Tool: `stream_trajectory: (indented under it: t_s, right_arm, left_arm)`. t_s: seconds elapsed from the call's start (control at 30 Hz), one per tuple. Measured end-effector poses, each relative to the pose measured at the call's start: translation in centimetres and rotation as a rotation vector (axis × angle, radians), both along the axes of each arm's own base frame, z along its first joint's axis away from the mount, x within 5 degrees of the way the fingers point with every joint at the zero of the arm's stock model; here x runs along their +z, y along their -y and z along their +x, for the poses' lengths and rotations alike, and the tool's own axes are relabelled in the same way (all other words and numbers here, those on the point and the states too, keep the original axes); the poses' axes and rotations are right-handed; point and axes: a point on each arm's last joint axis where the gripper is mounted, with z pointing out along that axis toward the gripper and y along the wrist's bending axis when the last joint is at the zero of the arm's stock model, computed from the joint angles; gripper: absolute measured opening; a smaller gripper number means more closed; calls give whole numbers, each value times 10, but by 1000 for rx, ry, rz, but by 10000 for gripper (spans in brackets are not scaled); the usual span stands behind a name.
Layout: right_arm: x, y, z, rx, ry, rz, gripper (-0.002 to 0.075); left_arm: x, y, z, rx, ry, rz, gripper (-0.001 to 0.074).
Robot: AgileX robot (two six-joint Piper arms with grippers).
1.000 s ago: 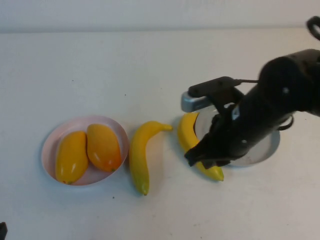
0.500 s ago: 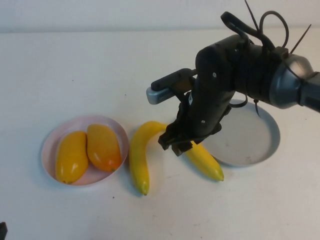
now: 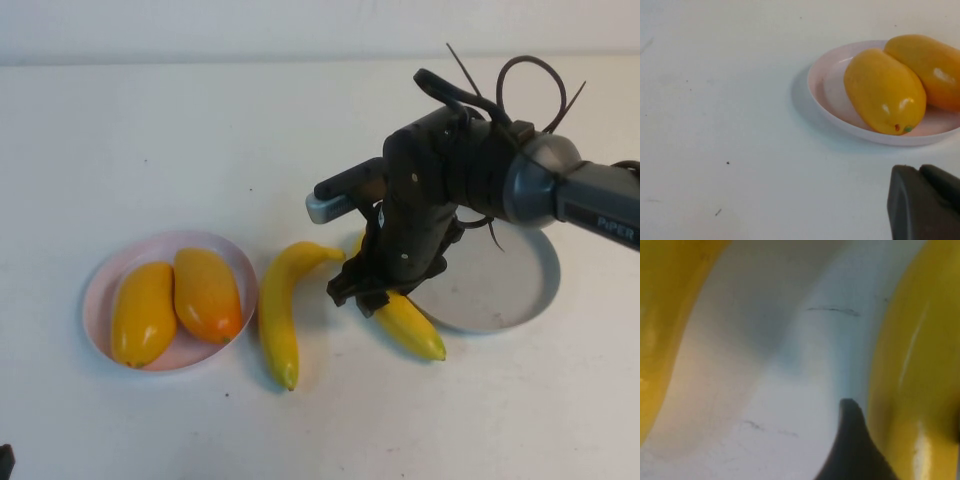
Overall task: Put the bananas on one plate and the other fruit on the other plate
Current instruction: Put another type of fruit in the right plate
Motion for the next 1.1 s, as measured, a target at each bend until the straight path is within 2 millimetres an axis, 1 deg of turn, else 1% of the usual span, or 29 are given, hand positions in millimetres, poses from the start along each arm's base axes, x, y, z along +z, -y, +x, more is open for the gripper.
stream_trajectory:
  t_s: [0.13,0.33,0.73,0.87,1.03,1.1]
  right_arm:
    - [-7,1,3,-6,-10,-9,393]
    - [-11,2,7,-12,-9,-8,393]
    - [-15,-2,4,-33,-57,30,366]
    - [-10,-3,4,-35,-63,36,366]
    - [8,-8,9,-22,-41,62,372]
    - [10,-8,9,-21,-46,64,373]
  left_arm:
    - [0,0,0,0,0,0,-4]
    - [0,0,0,0,0,0,-4]
    - [0,0,0,0,0,0,-4]
    - [0,0,0,0,0,0,-4]
    - [0,0,0,0,0,0,-4]
    - [0,0,0,0,0,0,-4]
